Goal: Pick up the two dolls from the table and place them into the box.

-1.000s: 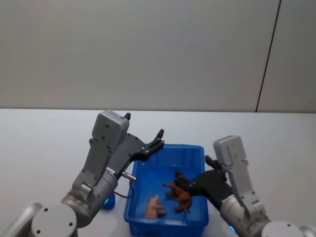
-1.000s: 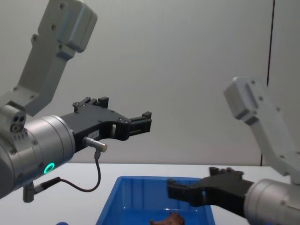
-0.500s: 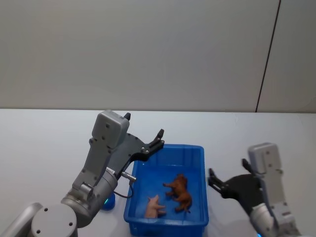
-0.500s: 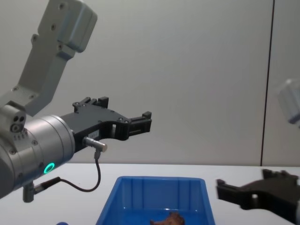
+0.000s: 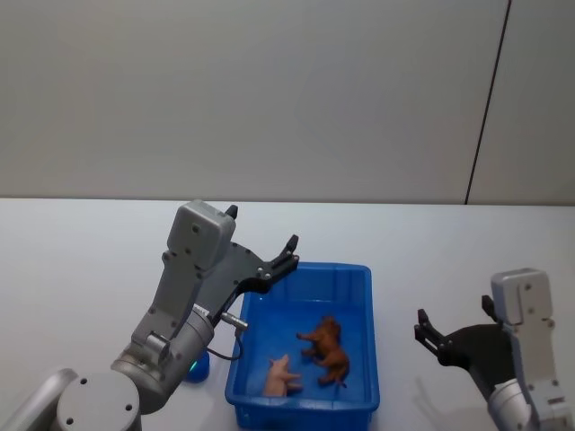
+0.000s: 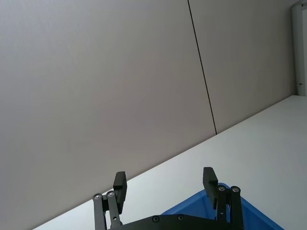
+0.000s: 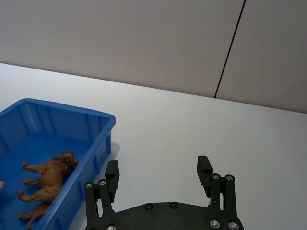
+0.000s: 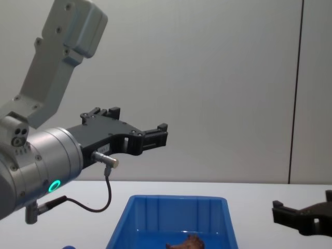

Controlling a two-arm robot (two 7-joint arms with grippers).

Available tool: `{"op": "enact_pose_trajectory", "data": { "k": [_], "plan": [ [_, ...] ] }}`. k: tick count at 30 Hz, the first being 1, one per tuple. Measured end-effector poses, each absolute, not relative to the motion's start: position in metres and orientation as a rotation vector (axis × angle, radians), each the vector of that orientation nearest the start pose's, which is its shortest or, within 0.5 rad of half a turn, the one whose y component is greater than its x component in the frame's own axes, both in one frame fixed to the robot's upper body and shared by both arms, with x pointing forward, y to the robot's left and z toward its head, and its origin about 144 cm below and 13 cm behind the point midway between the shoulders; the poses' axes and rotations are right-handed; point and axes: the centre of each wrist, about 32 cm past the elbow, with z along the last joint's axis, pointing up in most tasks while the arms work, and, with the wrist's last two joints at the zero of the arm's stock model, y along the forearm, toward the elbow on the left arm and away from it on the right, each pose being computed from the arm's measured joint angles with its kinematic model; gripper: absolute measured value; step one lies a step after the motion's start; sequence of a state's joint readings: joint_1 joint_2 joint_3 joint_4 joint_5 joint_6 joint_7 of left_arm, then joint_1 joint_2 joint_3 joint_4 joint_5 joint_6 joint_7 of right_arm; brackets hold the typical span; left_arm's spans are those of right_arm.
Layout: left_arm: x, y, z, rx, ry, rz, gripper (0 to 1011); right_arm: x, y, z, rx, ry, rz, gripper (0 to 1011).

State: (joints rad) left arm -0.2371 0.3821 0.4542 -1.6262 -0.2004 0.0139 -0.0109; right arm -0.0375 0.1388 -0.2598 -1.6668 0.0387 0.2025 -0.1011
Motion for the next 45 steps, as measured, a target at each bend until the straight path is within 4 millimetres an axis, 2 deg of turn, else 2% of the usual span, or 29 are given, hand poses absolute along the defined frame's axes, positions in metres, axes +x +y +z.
{"op": "enact_pose_trajectory", "data": {
  "k": [18,45],
  "plan": [
    [0.494,0.207,1.194,0.067,-0.198,1.171,1001,0.433,-0.187,1.150,-0.219,0.032,-1.438,1001],
    [0.500,0.237,1.157,0.167,0.025,1.289,1001,0.432,-0.189,1.149,-0.220,0.031,-1.446,1001]
  ]
}}
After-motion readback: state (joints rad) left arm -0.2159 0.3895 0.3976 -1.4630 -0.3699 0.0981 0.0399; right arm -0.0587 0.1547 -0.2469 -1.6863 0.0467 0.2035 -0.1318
